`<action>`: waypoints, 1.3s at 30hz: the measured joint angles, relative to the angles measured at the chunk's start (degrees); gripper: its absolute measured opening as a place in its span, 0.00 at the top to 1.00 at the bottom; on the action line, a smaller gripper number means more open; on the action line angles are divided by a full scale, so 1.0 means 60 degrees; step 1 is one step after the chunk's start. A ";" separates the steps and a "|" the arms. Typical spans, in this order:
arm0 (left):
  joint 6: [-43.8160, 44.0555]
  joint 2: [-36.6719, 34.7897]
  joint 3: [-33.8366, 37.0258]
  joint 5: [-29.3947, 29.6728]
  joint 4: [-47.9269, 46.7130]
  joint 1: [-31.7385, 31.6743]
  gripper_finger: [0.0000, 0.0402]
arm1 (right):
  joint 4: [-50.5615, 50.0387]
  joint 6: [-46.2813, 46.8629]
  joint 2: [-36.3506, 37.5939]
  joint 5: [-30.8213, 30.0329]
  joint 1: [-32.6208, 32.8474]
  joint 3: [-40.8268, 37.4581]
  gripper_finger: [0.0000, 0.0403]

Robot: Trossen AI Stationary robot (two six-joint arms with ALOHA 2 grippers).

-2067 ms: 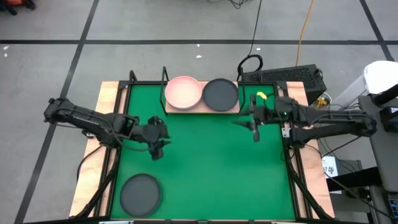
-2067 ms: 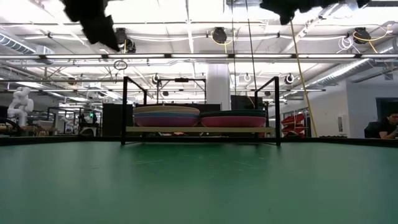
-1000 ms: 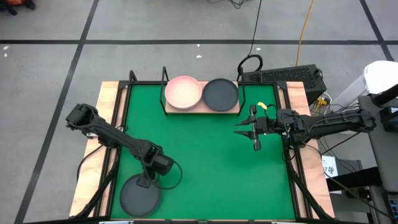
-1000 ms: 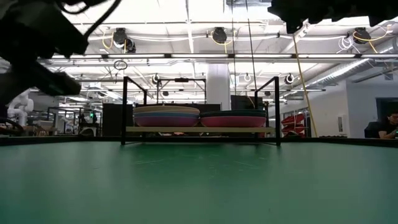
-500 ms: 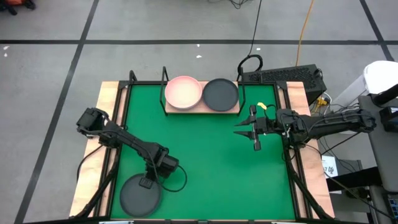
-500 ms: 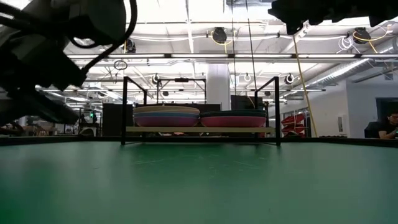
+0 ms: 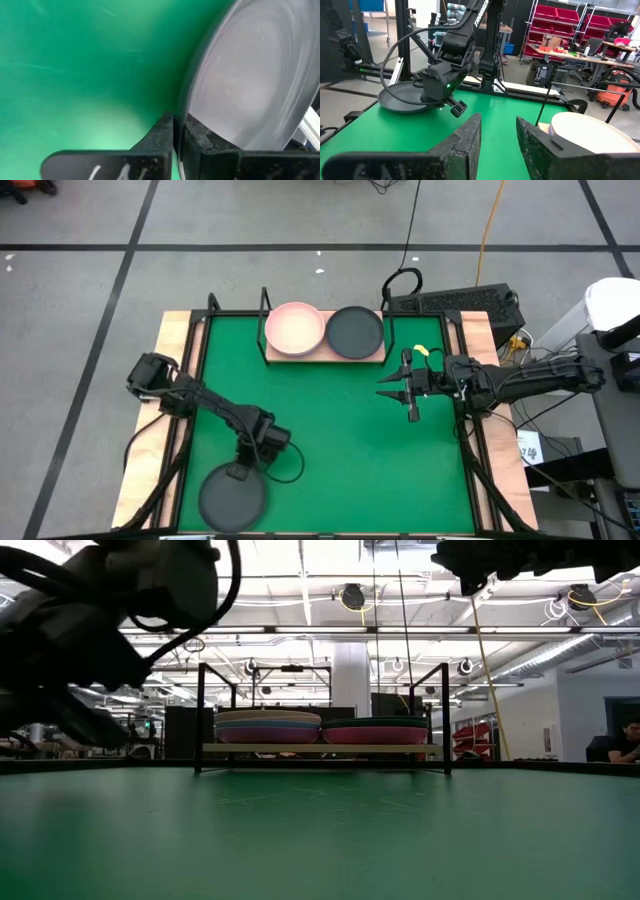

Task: Place and stack plates onto a shelf
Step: Stack the black plate on top of the other black plate on the shelf

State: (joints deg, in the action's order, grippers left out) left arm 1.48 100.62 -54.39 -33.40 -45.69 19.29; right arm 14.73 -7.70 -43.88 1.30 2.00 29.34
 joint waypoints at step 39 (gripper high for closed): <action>-0.0156 0.1789 -0.8527 0.2062 0.2573 -0.9156 0.97 | 0.0158 -0.0367 0.0250 0.0004 0.0000 0.0004 0.74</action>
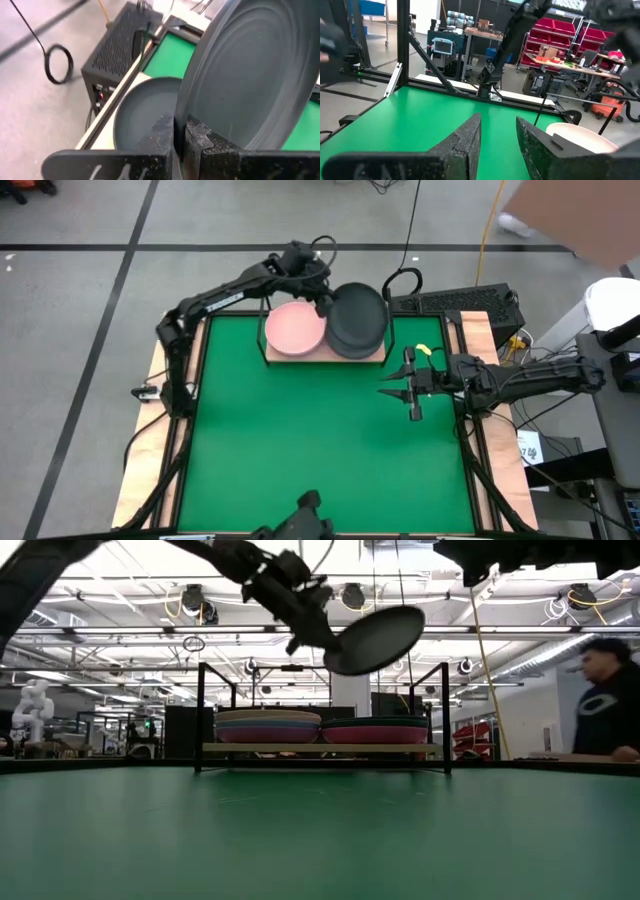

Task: Place and stack plates onto a shelf
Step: Stack the black plate on top of the other black plate on the shelf

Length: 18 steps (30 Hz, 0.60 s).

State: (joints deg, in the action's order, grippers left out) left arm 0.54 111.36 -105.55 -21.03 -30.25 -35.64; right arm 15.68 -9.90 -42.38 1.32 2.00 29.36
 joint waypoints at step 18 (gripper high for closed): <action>-0.0067 0.1110 -0.0263 0.0119 -0.0444 -0.0225 0.95 | -0.0221 0.0027 0.0314 0.0000 -0.0004 0.0000 0.74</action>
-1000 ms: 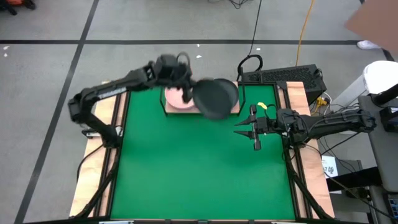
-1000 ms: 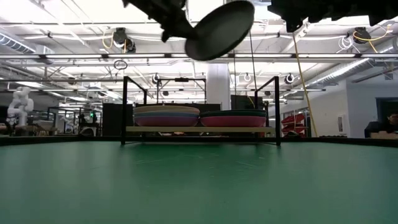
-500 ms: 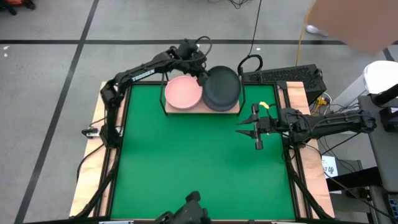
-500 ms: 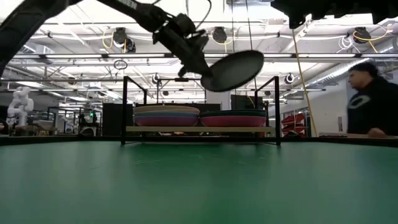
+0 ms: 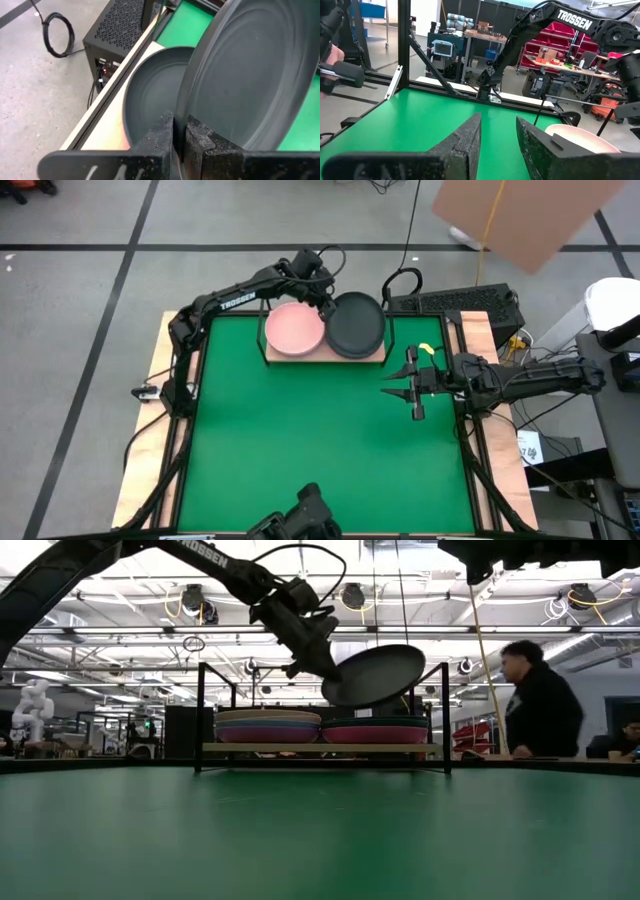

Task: Place and stack plates onto a shelf
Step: Stack the black plate on top of the other black plate on the shelf, then return to Home Position

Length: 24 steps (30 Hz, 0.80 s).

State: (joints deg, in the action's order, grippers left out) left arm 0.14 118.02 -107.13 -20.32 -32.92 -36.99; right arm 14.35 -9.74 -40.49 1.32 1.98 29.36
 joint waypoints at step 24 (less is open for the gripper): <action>-0.0532 -0.0649 0.0004 0.0340 -0.0057 0.0036 0.72 | -0.0118 0.0084 0.0000 0.0000 0.0004 0.0000 0.74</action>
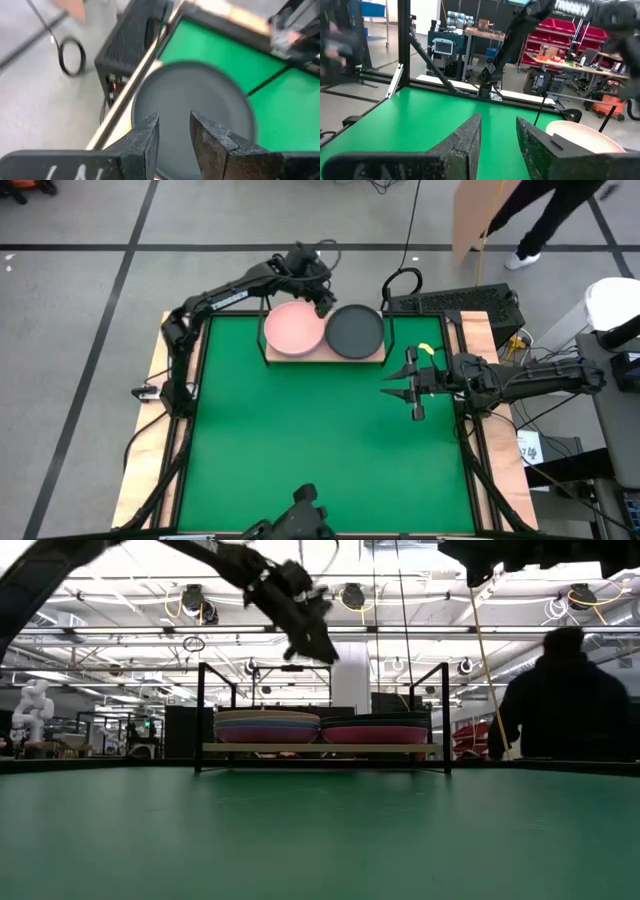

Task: Place and stack plates onto a shelf
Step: Return to Home Position

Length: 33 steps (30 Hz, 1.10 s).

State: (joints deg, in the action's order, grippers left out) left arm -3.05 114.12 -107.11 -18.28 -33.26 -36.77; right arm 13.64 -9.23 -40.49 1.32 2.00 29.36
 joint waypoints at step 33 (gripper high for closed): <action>0.0316 -1.3451 1.1868 0.2063 0.6496 0.4418 0.99 | -0.2492 0.0653 0.6164 0.0033 -0.0004 -0.1758 0.74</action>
State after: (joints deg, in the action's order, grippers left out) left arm -1.15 33.41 -35.90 -5.90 5.72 -10.27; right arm -1.31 -5.31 -3.51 1.52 1.98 18.82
